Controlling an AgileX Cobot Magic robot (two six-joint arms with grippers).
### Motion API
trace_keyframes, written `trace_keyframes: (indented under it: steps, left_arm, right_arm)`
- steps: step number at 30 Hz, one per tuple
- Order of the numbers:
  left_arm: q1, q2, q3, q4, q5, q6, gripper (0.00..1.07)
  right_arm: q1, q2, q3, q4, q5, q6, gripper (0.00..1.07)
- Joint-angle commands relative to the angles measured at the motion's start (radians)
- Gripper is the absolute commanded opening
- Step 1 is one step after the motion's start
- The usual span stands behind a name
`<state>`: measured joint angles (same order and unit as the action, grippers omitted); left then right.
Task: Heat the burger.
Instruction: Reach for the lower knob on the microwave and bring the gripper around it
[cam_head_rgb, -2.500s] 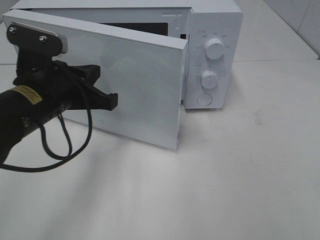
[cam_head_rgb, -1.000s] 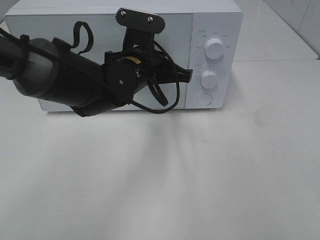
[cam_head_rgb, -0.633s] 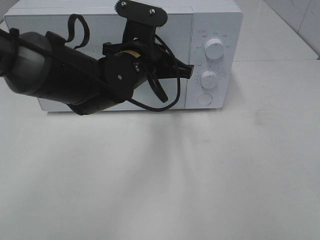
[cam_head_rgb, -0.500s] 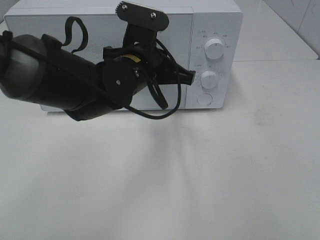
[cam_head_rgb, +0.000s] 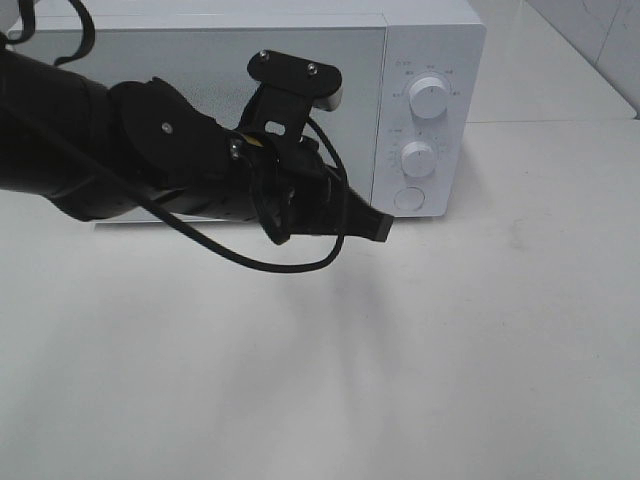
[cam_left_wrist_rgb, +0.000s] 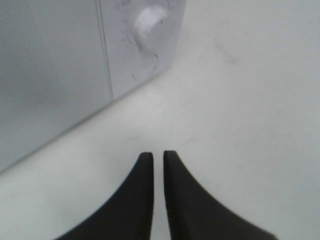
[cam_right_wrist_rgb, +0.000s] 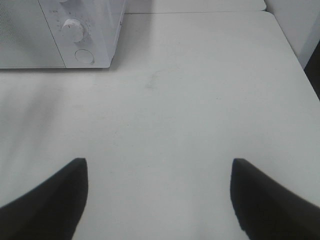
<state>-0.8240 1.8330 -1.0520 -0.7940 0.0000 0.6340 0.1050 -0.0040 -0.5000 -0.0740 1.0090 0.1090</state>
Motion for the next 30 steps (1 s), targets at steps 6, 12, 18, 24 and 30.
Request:
trace_keyframes:
  steps: [6, 12, 18, 24, 30]
  left_arm:
    - [0.118, -0.042, 0.005, -0.001, 0.351, -0.053, 0.88]
    - [0.211, -0.109, 0.005, 0.136, 0.601, -0.186, 1.02]
    - [0.284, -0.199, 0.005, 0.387, 0.753, -0.422, 1.02]
    - [0.377, -0.275, 0.005, 0.561, 0.889, -0.536, 1.02]
    - [0.522, -0.376, 0.029, 0.585, 0.977, -0.540, 1.02]
  right_arm:
    - [-0.005, -0.029, 0.000, 0.004, -0.011, -0.006, 0.76]
    - [-0.005, -0.029, 0.000, 0.004, -0.011, -0.006, 0.76]
    - [-0.005, -0.029, 0.000, 0.004, -0.011, -0.006, 0.76]
    - [-0.005, -0.029, 0.000, 0.004, -0.011, -0.006, 0.76]
    - [-0.005, -0.029, 0.000, 0.004, -0.011, -0.006, 0.76]
